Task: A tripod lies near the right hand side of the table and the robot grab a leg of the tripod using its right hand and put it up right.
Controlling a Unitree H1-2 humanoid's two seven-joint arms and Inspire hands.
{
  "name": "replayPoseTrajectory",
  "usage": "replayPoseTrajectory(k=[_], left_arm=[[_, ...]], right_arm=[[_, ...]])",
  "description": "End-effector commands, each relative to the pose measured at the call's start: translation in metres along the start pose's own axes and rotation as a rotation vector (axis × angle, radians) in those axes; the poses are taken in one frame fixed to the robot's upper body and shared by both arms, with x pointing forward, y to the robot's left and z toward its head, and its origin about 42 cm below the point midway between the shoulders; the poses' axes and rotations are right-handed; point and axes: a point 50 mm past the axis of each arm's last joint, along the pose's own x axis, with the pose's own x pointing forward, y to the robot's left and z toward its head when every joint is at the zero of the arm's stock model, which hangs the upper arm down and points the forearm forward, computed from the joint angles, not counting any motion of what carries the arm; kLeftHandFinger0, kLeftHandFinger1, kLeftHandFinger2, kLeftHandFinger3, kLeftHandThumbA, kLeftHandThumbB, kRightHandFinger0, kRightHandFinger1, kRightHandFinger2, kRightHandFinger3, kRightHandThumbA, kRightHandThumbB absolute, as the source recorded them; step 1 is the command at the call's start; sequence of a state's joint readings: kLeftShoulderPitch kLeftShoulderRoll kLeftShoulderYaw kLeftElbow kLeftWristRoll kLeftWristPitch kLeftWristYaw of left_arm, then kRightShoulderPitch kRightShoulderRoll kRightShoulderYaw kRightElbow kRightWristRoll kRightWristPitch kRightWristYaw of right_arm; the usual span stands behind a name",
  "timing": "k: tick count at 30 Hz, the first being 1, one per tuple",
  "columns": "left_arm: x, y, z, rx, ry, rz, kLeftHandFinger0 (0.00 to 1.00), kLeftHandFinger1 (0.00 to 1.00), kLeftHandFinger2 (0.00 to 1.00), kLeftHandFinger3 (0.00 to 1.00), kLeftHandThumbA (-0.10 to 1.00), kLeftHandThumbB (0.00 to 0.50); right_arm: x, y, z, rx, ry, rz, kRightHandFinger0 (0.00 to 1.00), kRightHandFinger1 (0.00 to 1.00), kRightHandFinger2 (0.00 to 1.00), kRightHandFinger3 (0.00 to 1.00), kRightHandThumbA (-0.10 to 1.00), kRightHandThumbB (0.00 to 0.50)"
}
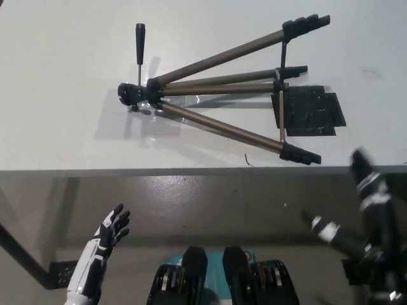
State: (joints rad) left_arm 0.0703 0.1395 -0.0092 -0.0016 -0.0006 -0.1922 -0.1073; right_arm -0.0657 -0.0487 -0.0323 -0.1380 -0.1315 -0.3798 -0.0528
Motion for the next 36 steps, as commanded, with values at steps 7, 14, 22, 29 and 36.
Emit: replayPoseTrajectory(k=[7,14,22,29,36], left_arm=[[0.0,0.003,0.012,-0.002,-0.071,-0.028,1.0,1.0,1.0,1.0,1.0,0.287],[-0.007,0.002,0.007,0.005,-0.06,-0.003,1.0,1.0,1.0,1.0,1.0,0.28],[-0.011,0.005,0.006,0.029,-0.042,-0.008,1.0,1.0,1.0,1.0,1.0,0.305],[-0.012,0.005,0.006,0.034,-0.03,-0.034,1.0,1.0,1.0,1.0,1.0,0.279],[-0.014,0.005,0.007,0.032,-0.026,-0.019,1.0,1.0,1.0,1.0,1.0,0.303]], right_arm=[[0.169,-0.043,0.161,-0.524,-0.426,0.056,1.0,1.0,1.0,1.0,1.0,0.423],[0.285,-0.011,0.207,-0.74,-0.415,0.239,1.0,1.0,1.0,1.0,1.0,0.494],[0.357,0.068,0.208,-0.915,-0.357,0.477,1.0,1.0,1.0,1.0,1.0,0.499],[0.381,0.143,0.181,-1.088,-0.255,0.686,1.0,1.0,1.0,1.0,1.0,0.5],[0.38,0.186,0.152,-1.271,-0.125,0.87,1.0,1.0,1.0,1.0,1.0,0.5]])
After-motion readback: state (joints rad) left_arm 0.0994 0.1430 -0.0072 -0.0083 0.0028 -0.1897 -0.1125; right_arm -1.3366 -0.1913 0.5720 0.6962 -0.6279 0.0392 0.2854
